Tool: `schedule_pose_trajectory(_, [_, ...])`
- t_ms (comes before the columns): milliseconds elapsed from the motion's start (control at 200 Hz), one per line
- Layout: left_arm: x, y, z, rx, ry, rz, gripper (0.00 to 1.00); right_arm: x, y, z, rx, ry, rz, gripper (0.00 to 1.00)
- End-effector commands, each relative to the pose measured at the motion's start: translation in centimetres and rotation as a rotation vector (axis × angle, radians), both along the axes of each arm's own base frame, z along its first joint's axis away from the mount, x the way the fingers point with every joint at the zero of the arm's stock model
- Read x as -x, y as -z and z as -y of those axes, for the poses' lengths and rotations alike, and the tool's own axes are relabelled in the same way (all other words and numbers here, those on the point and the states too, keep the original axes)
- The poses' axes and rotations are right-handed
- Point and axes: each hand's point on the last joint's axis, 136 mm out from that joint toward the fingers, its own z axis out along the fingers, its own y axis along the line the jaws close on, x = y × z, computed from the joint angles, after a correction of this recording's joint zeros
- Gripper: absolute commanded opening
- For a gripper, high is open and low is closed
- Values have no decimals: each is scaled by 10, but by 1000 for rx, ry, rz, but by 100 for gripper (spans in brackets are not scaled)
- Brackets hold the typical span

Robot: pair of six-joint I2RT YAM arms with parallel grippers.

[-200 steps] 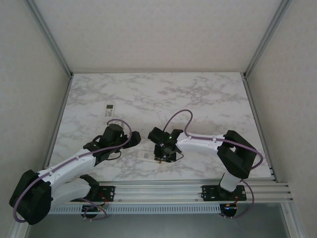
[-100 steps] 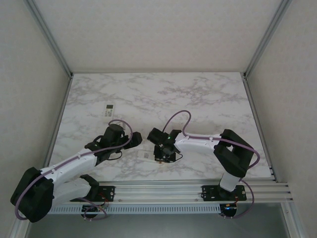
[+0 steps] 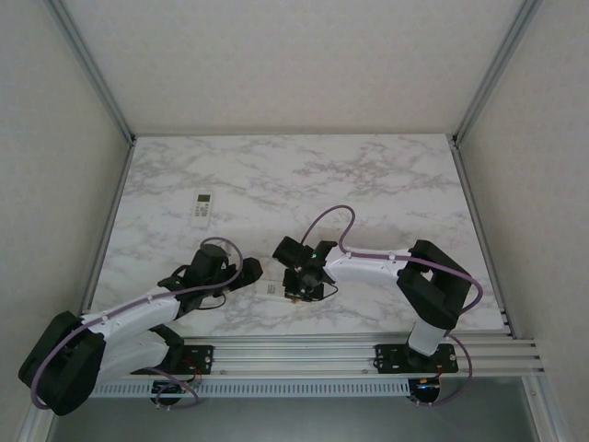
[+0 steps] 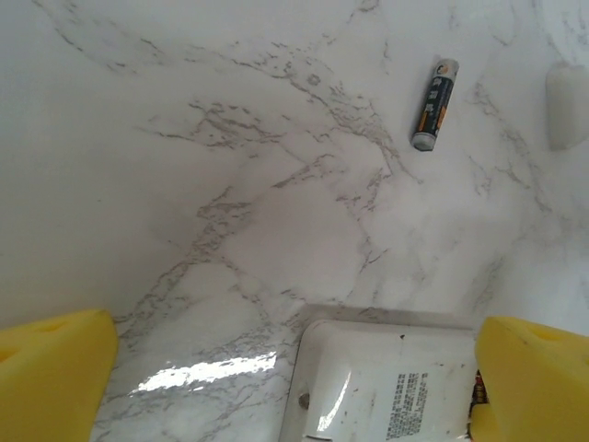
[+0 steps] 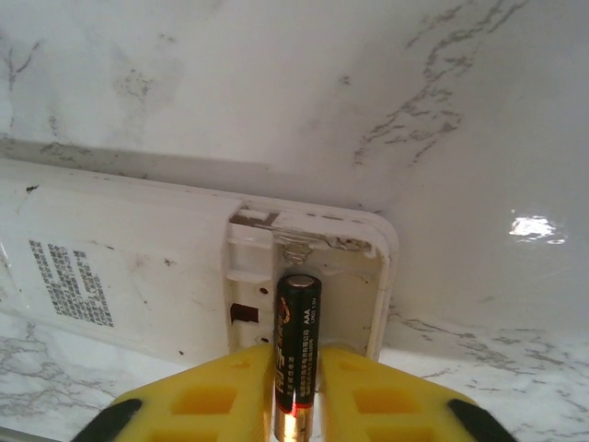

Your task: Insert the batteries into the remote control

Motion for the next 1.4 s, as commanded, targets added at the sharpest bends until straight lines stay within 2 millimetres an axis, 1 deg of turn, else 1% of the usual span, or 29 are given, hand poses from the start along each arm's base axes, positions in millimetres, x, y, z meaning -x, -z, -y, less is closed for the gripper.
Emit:
schedule_pose_trajectory(0, [7,2,3,37,2,-19,100,3,4,-4,-8,1,-15,24])
schedule_pose_trajectory(45, [6,0,2,35,-2,-13,100,3,3,-4,-10,0,-13,26])
schedule_pose_trajectory(120, [7,1,1,31,-2,-13,100,2,-2,-4,-16,-2,-4,27])
schedule_pose_trajectory(280, [9,2,3,34,13,-23,100,1,-14,1,-23,3,21,24])
schedule_pose_trajectory(396, [12,2,9,46,39,-41,99,0,-15,7,-7,5,36,23])
schedule_pose_trajectory(511, [14,1,16,64,68,-47,90,-1,-9,13,22,5,43,19])
schedule_pose_trajectory(551, [17,3,17,61,77,-60,87,-1,-8,14,27,7,40,18])
schedule_pose_trajectory(716, [20,12,19,36,91,-89,81,0,0,17,47,5,29,18])
schedule_pose_trajectory(1021, [24,17,30,31,128,-110,63,0,10,11,44,-8,19,16])
schedule_pose_trajectory(1162, [27,22,33,26,138,-124,56,-3,13,9,51,-10,26,14])
schedule_pose_trajectory(1392, [29,27,37,18,151,-134,53,-12,19,7,67,-28,71,12])
